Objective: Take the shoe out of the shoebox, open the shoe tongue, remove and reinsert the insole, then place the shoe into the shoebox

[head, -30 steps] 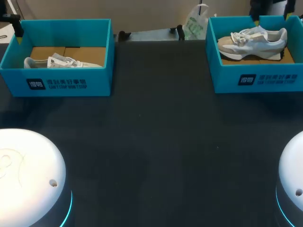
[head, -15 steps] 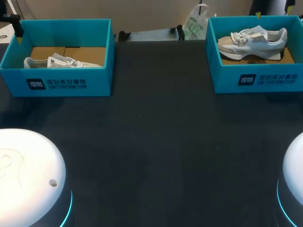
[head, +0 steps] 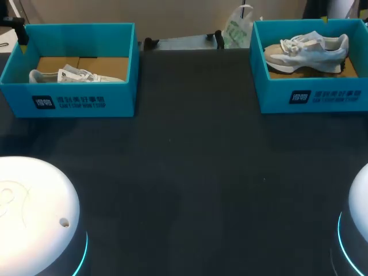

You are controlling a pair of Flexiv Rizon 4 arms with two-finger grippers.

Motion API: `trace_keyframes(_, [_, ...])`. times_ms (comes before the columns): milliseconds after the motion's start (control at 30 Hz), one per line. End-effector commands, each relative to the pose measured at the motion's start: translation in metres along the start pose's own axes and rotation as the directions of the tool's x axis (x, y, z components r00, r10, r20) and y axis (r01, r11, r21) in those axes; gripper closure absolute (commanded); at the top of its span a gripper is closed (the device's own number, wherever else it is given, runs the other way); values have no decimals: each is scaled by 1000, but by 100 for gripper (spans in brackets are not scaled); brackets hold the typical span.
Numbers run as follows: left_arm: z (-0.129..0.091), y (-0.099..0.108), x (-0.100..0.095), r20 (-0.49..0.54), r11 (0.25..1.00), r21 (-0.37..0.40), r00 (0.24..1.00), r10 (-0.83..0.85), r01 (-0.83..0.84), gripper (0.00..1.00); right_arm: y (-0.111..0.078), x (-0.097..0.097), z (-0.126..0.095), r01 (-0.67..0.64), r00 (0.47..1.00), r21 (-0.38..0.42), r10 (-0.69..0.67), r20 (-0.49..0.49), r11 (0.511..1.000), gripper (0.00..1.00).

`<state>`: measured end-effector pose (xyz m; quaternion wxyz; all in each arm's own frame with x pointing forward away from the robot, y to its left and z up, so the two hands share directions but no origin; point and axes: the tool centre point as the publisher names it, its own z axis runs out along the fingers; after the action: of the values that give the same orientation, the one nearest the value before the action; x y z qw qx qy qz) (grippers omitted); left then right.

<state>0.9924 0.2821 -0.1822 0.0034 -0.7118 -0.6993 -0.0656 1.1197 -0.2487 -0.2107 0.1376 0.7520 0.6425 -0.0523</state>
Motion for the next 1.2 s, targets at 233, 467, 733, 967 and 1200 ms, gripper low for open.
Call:
trace_keyframes(233, [0, -1, 0, -2, 1000, -3, 1000, 0, 0, 0, 19, -5, 19, -1, 1000, 85, -1, 29, 996, 0])
trace_keyframes(467, [0, -1, 0, -2, 1000, -3, 1000, 0, 0, 0, 21, -6, 23, 8, 1000, 87, -10, 18, 996, 0])
trace_keyframes(733, [0, -1, 0, -2, 1000, -3, 1000, 0, 0, 0, 32, -11, 53, 25, 1000, 37, -26, 15, 999, 0])
trace_keyframes(967, [0, -1, 0, -2, 1000, -3, 1000, 0, 0, 0, 33, -10, 72, 58, 998, 22, -58, -29, 998, 0])
trace_keyframes(1200, [0, -1, 0, -2, 1000, -3, 1000, 0, 0, 0, 36, -9, 91, 64, 997, 19, -63, -41, 998, 0])
